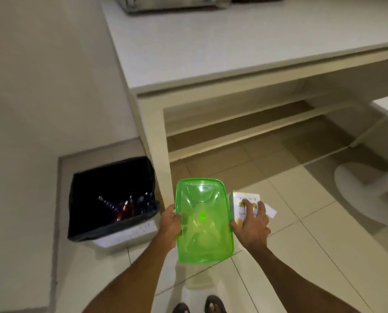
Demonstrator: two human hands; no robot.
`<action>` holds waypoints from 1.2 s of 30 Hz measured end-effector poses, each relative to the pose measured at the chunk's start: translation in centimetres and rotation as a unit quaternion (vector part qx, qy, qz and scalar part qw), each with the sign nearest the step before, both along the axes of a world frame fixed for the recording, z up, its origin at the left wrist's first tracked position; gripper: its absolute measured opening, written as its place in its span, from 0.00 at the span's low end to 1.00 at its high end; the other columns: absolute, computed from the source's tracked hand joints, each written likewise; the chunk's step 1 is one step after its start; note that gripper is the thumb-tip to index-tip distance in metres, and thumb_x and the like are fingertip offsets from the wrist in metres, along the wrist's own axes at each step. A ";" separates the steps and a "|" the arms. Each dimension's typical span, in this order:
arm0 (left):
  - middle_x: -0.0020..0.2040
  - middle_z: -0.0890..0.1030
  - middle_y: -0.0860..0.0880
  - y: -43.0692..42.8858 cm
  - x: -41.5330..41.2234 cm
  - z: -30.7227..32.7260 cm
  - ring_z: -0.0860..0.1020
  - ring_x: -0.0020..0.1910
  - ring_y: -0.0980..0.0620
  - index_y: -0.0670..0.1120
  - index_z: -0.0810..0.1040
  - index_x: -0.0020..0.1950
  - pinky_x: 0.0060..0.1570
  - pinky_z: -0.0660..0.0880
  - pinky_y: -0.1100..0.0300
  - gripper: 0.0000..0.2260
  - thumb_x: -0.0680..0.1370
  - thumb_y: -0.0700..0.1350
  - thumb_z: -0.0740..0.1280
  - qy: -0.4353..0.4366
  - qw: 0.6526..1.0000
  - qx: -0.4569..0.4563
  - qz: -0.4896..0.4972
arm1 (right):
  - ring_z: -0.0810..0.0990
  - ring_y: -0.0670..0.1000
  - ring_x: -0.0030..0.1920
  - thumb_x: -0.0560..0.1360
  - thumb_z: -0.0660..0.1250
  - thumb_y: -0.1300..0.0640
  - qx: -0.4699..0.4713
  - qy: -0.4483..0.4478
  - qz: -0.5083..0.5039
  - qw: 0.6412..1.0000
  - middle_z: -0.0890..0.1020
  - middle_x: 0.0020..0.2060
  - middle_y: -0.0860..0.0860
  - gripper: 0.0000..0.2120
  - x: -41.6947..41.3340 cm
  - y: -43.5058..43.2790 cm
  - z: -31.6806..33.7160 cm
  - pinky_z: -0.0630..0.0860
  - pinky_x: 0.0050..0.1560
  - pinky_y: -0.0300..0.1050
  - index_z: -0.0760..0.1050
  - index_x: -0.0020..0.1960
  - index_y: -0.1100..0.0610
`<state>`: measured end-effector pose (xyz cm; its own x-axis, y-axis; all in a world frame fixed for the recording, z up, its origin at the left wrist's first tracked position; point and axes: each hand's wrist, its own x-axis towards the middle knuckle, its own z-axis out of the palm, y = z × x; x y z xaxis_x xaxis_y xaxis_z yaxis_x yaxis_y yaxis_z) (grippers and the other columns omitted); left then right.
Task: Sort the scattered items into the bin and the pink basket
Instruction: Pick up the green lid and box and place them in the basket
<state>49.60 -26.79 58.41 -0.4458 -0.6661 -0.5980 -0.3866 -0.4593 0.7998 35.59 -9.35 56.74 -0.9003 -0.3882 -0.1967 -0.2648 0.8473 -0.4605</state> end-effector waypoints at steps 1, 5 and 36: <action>0.53 0.81 0.38 0.2 -0.4 1.6 0.81 0.48 0.38 0.42 0.76 0.63 0.47 0.80 0.40 0.15 0.80 0.32 0.57 0.004 1.000 -0.006 -0.010 | 0.59 0.62 0.71 0.68 0.72 0.44 -0.005 0.003 -0.008 1.000 0.51 0.76 0.55 0.39 0.0 0.6 1.5 0.65 0.64 0.63 0.58 0.75 0.45; 0.44 0.83 0.45 0.9 -2.6 6.9 0.81 0.36 0.50 0.43 0.79 0.58 0.27 0.78 0.62 0.14 0.79 0.31 0.58 0.027 0.997 -0.053 -0.057 | 0.60 0.62 0.70 0.68 0.71 0.44 -0.018 0.032 -0.029 0.999 0.51 0.75 0.55 0.36 -0.5 3.1 5.9 0.64 0.63 0.63 0.61 0.73 0.45; 0.43 0.79 0.42 36.2 -36.6 18.1 0.77 0.40 0.46 0.36 0.78 0.58 0.36 0.77 0.56 0.12 0.79 0.31 0.58 0.126 0.939 -0.129 -0.292 | 0.58 0.62 0.71 0.69 0.68 0.40 -0.004 0.143 -0.282 0.949 0.50 0.75 0.54 0.34 -21.8 41.5 17.9 0.64 0.64 0.65 0.60 0.72 0.45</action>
<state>12.98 9.39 76.52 -0.8860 -0.3720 -0.2767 -0.2958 -0.0059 0.9552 13.76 32.20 74.59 -0.9814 0.1702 0.0885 0.1139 0.8882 -0.4452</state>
